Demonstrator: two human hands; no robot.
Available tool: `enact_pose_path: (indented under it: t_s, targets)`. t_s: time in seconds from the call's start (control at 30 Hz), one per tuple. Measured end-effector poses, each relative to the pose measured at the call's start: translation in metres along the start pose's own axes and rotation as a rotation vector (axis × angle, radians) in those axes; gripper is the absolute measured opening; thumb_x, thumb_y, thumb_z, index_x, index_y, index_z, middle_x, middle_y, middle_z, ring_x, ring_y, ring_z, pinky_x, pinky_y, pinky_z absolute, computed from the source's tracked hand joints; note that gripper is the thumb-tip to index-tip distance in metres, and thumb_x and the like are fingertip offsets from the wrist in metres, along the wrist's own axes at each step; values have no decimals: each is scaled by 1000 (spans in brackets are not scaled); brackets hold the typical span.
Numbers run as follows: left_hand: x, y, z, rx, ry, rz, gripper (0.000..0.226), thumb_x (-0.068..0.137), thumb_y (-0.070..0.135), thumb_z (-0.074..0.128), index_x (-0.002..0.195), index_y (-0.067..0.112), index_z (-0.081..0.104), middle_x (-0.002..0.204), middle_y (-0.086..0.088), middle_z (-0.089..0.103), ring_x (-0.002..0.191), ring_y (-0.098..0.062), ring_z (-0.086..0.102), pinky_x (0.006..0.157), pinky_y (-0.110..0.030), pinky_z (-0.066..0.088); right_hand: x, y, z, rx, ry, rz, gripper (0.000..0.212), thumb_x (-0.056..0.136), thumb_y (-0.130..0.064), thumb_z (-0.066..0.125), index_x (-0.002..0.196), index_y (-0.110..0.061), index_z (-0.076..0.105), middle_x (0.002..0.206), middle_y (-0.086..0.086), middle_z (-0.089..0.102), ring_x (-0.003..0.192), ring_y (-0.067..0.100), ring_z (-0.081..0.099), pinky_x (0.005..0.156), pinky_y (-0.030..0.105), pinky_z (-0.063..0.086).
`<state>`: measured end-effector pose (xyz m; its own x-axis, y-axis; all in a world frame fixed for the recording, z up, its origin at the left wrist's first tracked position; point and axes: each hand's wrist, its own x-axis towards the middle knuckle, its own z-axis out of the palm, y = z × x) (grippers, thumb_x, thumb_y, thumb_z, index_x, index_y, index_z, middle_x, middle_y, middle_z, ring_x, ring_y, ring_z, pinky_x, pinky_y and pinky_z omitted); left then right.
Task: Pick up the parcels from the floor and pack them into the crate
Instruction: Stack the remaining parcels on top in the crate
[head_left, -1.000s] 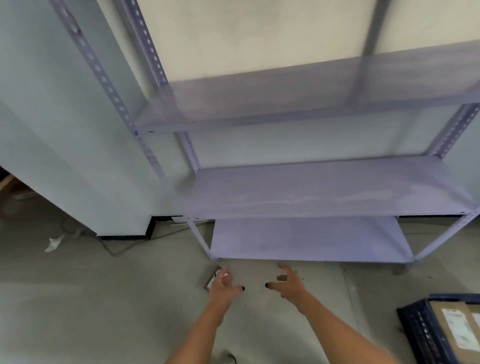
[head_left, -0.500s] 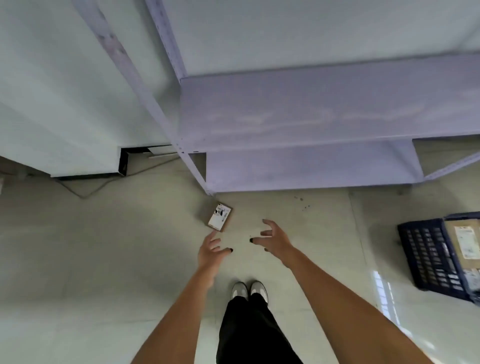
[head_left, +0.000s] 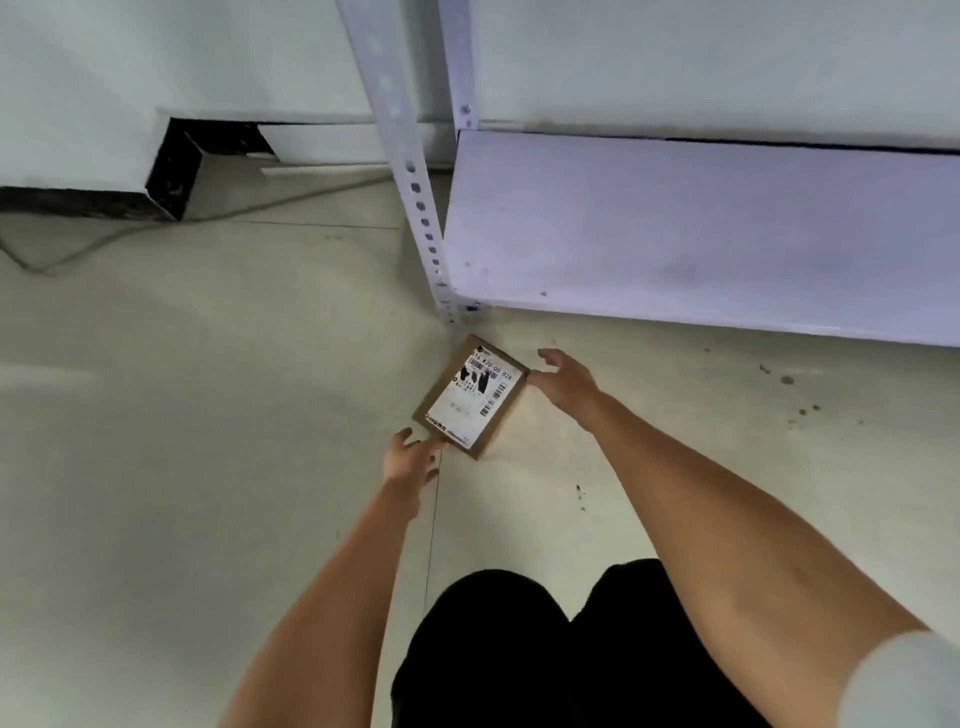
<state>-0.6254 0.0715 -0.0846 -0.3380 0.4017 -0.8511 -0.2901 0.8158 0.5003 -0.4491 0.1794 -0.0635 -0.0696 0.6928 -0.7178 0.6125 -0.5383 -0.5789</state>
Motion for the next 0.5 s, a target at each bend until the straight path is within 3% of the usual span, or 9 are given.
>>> enact_pose_path:
  t_s: [0.07,0.13,0.2,0.3,0.4,0.5]
  targets:
    - [25,-8,5,-104,-24,-12,51,91,19,54,138,11,36,126,-17,53,100,-27,51,84,-38,47,33,3,12,-39,-29,-6,49,90,-26,51,139,-20,44,141,8,46,126,27,46,104,35,42]
    - [31,-10,13,-190,-70,6,40,91,22,48,129,11,44,126,-17,56,94,-26,56,74,-36,50,45,0,21,-31,-82,0,41,92,-26,47,131,-16,53,118,9,54,108,24,50,96,36,46]
    - [21,-4,19,-261,-40,29,28,90,15,44,118,14,44,109,-16,60,82,-22,57,66,-34,50,38,-7,25,-17,-94,2,36,91,-27,49,123,-14,60,103,8,55,95,21,49,90,35,48]
    - [-26,15,20,-263,23,14,27,87,8,44,111,20,42,98,-8,58,75,-18,55,64,-33,49,-5,-17,8,-4,-81,22,35,86,-30,54,117,-15,63,100,8,62,91,21,54,93,38,49]
    - [-103,44,17,-177,15,-3,36,88,9,46,122,21,42,89,-3,59,71,-14,54,54,-27,50,-76,-36,-31,60,-72,65,33,85,-28,55,113,-12,62,100,10,63,88,21,55,87,37,50]
    - [-195,83,15,-105,6,38,44,87,7,48,129,20,41,102,-8,59,72,-13,54,62,-27,47,-160,-62,-78,134,-46,109,34,85,-29,55,114,-11,58,106,11,64,89,21,56,81,34,49]
